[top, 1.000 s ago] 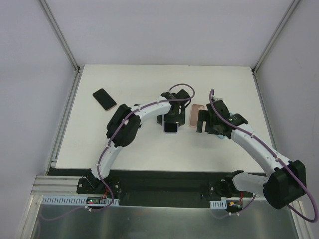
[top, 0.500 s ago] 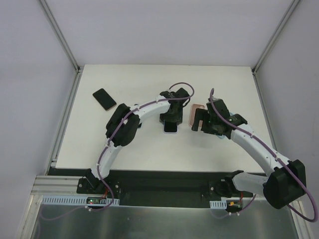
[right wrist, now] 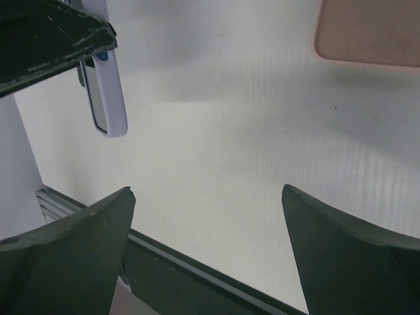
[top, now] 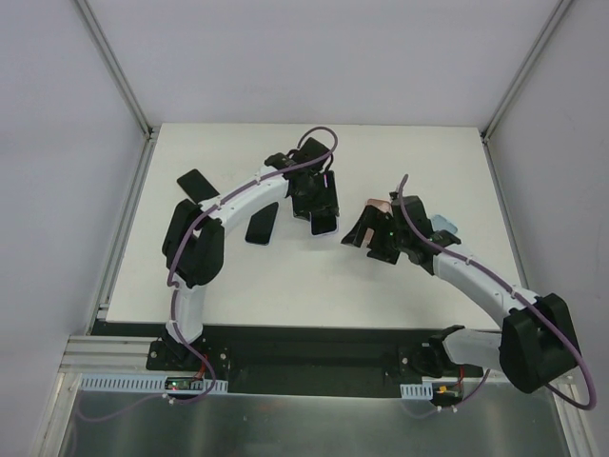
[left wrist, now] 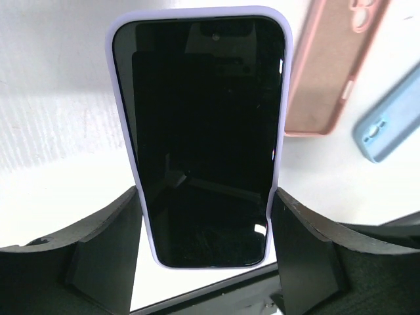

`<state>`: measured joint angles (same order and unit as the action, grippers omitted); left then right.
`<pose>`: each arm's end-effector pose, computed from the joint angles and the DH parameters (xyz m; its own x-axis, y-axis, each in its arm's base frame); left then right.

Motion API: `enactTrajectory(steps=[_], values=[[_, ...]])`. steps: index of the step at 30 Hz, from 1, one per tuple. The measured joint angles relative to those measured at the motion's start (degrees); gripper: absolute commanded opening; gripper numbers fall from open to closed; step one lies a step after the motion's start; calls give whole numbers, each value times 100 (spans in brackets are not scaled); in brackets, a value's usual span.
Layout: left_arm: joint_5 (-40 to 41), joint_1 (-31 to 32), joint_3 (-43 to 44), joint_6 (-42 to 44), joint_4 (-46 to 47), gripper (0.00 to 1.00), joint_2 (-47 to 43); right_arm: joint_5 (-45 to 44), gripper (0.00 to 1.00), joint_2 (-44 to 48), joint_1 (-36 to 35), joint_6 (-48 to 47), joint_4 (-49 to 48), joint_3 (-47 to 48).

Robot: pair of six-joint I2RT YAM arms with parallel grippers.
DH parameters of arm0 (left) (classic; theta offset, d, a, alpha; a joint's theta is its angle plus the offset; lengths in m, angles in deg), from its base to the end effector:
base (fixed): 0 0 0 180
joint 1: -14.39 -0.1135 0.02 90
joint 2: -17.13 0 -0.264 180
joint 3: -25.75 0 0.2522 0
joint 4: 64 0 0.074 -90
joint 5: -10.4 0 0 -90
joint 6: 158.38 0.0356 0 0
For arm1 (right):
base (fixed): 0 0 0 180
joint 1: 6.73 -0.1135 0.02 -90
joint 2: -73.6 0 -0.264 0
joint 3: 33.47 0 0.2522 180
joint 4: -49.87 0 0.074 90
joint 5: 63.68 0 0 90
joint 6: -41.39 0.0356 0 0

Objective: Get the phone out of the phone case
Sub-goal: Adjust the phone.

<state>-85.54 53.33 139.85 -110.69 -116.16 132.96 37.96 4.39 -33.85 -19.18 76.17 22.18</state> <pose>0.3489 -0.2867 0.2551 -0.9174 -0.1195 -0.3795 0.0744 0.8856 -0.4585 0.2237 0.1227 0.2314 -0.7840 0.1392 -0.6050 -0.2286 0.8413 0.4898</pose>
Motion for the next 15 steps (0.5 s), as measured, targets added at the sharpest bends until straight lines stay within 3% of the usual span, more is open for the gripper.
enactTrajectory(steps=[11, 15], values=[[-444, 2, -308, -175, 214, 36, -120, 407, 99, -944, -444, 144, -662, 743], [-446, -15, -474, -186, 208, 36, -205, 404, 85, -1005, -448, 210, -723, 774]])
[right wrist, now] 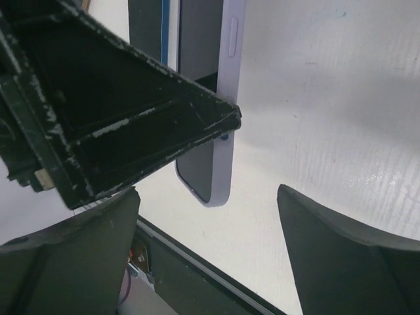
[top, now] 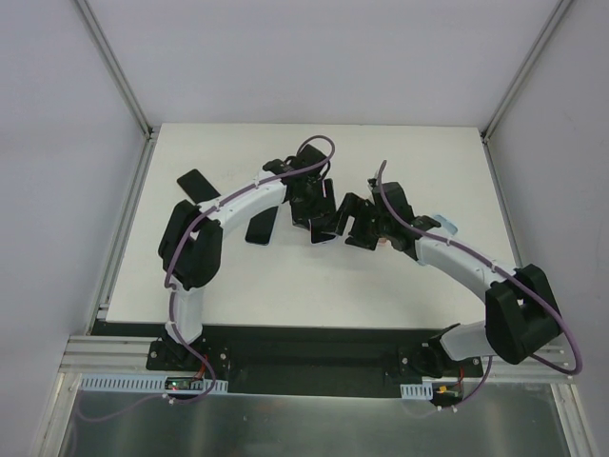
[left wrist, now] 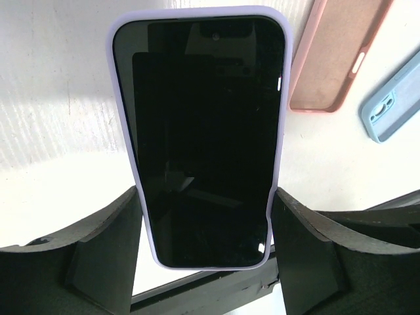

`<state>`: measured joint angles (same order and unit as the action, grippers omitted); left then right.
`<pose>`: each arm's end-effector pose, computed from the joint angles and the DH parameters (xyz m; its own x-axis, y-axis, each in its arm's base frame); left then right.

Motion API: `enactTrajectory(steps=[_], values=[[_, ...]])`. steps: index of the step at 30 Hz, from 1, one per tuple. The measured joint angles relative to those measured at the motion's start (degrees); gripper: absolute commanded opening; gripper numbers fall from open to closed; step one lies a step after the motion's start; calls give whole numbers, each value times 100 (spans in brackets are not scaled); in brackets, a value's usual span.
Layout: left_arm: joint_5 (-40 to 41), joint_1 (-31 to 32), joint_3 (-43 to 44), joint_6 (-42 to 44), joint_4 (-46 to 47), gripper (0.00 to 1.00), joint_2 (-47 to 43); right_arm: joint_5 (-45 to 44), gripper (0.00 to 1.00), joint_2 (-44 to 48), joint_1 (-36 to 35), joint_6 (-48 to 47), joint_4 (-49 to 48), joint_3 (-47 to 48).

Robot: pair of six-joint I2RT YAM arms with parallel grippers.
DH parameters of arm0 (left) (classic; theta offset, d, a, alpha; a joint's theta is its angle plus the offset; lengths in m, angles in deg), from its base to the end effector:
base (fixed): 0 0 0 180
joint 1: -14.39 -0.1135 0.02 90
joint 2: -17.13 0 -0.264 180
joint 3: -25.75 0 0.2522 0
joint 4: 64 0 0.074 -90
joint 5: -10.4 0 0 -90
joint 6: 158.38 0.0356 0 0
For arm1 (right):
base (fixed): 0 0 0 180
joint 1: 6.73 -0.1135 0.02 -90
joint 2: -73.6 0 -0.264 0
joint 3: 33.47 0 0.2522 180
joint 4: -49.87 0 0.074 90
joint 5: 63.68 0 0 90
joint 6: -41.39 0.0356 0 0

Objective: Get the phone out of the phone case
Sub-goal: Adjust the phone.

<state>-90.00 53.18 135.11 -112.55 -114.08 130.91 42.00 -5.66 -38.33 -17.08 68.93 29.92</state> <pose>0.3399 -0.2814 0.2469 -0.9414 -0.1226 -0.3141 0.0584 0.8582 -0.5100 0.2523 0.1665 0.2419 -0.7782 0.1124 -0.6179 -0.3358 0.7569 0.5606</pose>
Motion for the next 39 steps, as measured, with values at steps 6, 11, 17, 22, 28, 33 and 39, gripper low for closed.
enactTrajectory(steps=[6, 11, 17, 22, 28, 33, 39], values=[[-70, -70, -72, -2, 15, 37, -286, 4, 70, -184, 0, 111, -179, 87], [-282, -153, -168, -9, 157, 37, -507, 70, 62, -326, 0, 203, -339, 155], [-361, -210, -369, -22, 212, 37, -623, 146, 49, -367, 11, 251, -511, 160], [-413, -214, -463, -26, 273, 38, -632, 184, 20, -369, 22, 295, -625, 160], [-437, -293, -553, -33, 310, 65, -774, 444, 1, -407, 52, 442, -916, 144], [-619, -483, -555, 4, 319, 98, -933, 647, 1, -409, 101, 439, -1207, 144], [-1228, -918, -1082, 4, 807, 99, -1615, 927, 1, -326, 398, 442, -1226, -61]])
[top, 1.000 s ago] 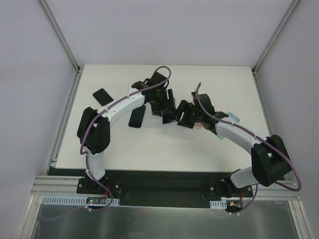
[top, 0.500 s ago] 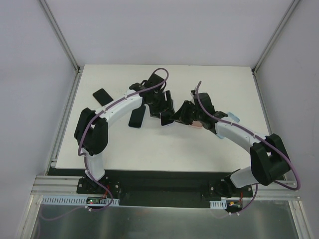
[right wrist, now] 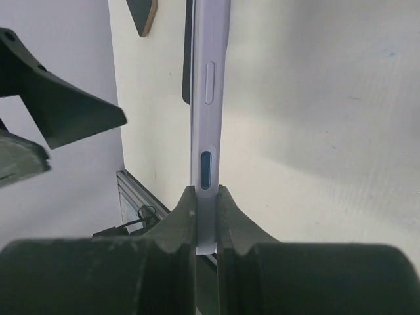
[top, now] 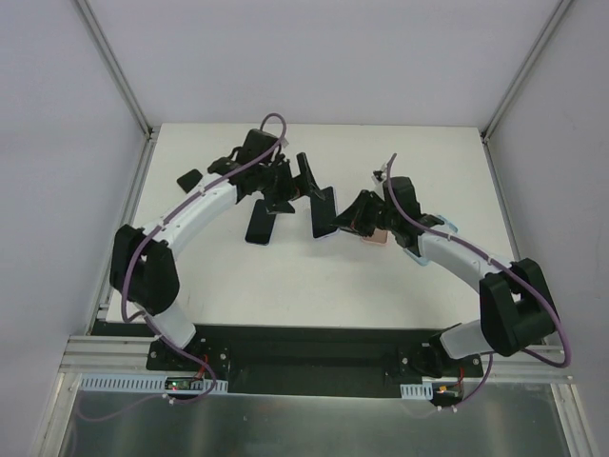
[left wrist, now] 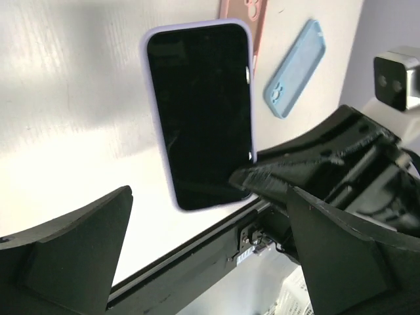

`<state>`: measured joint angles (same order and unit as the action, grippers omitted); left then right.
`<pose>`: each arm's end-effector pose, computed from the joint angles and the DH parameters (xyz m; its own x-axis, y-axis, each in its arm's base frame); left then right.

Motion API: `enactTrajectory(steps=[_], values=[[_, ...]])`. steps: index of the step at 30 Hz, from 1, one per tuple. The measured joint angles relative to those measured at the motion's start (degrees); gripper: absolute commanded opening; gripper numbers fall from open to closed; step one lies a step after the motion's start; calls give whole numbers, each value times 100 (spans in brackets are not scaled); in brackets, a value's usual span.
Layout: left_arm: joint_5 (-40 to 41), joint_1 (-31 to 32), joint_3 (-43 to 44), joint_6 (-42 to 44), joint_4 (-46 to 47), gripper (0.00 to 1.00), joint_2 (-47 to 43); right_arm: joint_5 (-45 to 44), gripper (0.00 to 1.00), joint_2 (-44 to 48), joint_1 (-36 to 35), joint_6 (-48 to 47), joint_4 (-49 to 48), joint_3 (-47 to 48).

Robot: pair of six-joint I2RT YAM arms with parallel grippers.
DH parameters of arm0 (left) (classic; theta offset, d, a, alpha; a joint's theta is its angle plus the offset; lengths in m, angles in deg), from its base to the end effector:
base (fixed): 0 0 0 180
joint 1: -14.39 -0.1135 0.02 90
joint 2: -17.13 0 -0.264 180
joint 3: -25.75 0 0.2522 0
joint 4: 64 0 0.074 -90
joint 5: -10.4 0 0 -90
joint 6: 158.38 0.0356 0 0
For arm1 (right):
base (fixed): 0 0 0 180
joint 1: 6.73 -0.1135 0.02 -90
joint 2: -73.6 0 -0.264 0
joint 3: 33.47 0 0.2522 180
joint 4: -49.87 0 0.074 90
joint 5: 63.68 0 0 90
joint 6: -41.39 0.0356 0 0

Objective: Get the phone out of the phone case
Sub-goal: Adjust the phone.

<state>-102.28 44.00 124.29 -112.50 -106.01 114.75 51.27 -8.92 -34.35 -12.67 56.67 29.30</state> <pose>0.3303 -0.2035 0.3090 -0.9035 -0.2254 -0.3646 0.1109 0.6989 -0.7066 0.2749 0.1608 0.2425 -0.7636 0.2011 -0.6136 -0.3786 0.6304 0.6777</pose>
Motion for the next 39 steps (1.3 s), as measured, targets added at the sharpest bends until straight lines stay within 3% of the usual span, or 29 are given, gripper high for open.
enactTrajectory(steps=[6, 12, 17, 20, 24, 31, 39], values=[[-1239, -603, -1574, -160, 1788, 97, -929, 256, 1, 470, 308, -66, 31, -164], [-2653, -789, -3324, -1952, 5337, 92, -514, 887, 1, 887, 317, -109, -144, -155], [-3115, -785, -3652, -3670, 7982, 86, 168, 1213, 1, 892, 317, -103, -168, -144], [-3171, -785, -3657, -4354, 9064, 78, 323, 1327, 1, 892, 317, -94, -173, -144], [-3239, -782, -3670, -4946, 9715, 65, 428, 1381, 1, 885, 317, -39, -179, -144], [-3254, -785, -3694, -5285, 9914, 47, 461, 1488, 1, 769, 332, 280, -442, -144], [-3248, -791, -3694, -5414, 9912, 46, 470, 1696, 1, 337, 343, 1062, -1178, -136]])
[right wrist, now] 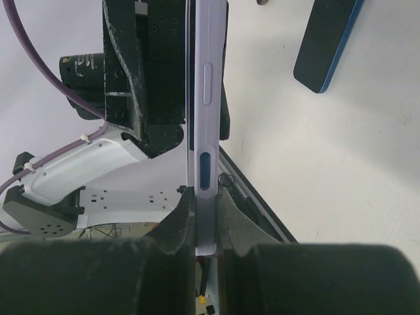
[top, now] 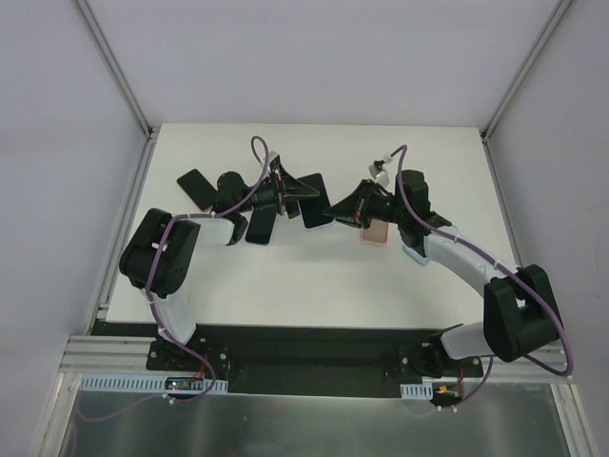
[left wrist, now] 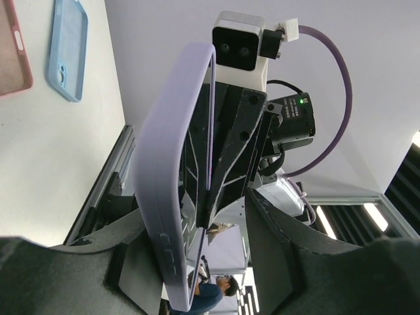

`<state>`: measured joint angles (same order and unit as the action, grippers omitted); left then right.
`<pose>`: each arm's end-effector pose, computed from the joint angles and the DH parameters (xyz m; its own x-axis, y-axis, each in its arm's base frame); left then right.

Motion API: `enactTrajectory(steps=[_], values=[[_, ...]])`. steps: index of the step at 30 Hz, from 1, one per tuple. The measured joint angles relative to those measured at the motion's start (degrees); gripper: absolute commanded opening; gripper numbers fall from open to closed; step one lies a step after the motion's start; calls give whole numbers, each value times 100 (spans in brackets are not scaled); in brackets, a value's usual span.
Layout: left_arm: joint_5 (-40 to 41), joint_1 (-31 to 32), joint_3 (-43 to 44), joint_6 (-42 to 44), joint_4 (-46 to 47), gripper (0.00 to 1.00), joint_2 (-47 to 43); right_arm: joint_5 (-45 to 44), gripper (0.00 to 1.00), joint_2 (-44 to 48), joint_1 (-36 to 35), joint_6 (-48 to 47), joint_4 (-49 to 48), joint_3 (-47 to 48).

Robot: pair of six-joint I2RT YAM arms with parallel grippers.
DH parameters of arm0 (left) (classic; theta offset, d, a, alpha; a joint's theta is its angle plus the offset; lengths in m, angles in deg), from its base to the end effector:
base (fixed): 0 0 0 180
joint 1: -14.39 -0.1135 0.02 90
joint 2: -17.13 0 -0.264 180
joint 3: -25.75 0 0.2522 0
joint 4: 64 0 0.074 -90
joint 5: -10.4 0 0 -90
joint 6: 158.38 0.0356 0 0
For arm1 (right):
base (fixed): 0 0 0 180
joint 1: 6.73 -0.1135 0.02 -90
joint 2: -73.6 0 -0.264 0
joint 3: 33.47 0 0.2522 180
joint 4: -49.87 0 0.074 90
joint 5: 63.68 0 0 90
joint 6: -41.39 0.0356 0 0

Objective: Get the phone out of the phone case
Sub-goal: Adjust the phone.

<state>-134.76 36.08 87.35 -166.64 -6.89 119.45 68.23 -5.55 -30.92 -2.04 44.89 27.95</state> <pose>0.3218 -0.1595 0.2335 -0.9707 -0.2224 -0.0914 0.1240 -0.1377 -0.9827 0.2717 0.1481 0.2738 -0.7914 0.2370 -0.5635 -0.4720 0.3488 0.8097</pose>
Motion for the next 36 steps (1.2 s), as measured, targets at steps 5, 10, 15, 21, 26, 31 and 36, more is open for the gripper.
enactTrajectory(steps=[5, 10, 15, 21, 26, 31, 36], values=[[7, 0, 0, -31, -2, 6, 11, 17, 1, -216, 0, 428, -354, 0], [31, -7, 0, -103, 52, 0, 85, 22, 6, -251, 4, 706, -555, 4], [28, 0, 0, -256, 44, 0, 98, -76, 40, -238, 0, 761, -634, -28], [-2, 66, 0, -385, 28, 0, 129, -221, 19, 74, -2, 802, -787, -387], [-4, 120, 0, -457, 87, 0, 138, -310, 28, 271, -2, 1016, -994, -603], [28, 68, 0, -496, 85, 0, 138, -310, 35, 271, 0, 1423, -1543, -857], [39, -4, 4, -533, 85, 0, 138, -313, 32, 271, -2, 1755, -1987, -1102]])
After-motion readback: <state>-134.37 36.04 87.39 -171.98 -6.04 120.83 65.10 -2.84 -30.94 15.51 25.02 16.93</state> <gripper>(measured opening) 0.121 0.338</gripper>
